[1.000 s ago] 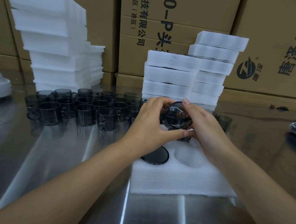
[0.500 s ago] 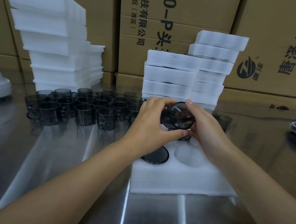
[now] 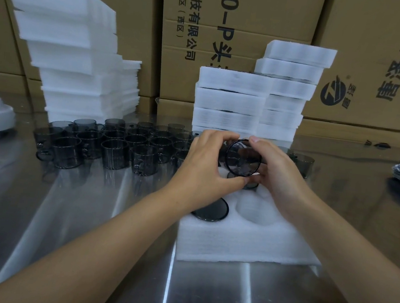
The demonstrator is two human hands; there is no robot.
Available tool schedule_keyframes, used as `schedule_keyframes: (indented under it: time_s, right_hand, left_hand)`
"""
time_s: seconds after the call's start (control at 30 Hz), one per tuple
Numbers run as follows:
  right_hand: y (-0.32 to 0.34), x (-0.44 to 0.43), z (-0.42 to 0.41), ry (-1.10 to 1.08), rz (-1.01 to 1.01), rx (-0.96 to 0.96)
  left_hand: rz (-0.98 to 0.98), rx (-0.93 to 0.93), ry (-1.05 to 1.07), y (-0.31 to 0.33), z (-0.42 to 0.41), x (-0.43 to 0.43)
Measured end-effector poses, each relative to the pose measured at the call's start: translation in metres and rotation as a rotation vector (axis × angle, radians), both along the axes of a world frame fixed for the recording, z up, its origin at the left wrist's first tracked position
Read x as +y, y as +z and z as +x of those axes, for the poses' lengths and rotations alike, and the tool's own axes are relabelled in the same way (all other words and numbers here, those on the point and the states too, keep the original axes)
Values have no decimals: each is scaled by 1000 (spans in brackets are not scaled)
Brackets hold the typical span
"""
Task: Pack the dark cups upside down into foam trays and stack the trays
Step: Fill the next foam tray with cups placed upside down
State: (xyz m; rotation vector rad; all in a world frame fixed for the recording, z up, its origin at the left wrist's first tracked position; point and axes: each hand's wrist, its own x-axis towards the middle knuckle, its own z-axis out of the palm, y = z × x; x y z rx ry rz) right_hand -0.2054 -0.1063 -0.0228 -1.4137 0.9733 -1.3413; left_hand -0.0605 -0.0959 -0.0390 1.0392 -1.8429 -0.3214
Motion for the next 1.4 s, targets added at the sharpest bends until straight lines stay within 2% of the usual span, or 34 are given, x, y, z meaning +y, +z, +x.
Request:
schedule_keyframes:
  time_s: [0.4, 0.63, 1.13, 1.4]
  right_hand:
    - [1, 0, 0, -42, -35, -55]
    - [2, -2, 1, -12, -46, -106]
    - [4, -3, -3, -2, -2, -154]
    - [3, 2, -2, 68, -77, 92]
  left_hand:
    - [31, 39, -9, -3, 2, -2]
    - [129, 269, -79, 1, 1, -2]
    - [195, 466, -159, -2, 5, -12]
    - [250, 529, -108, 0, 7, -14]
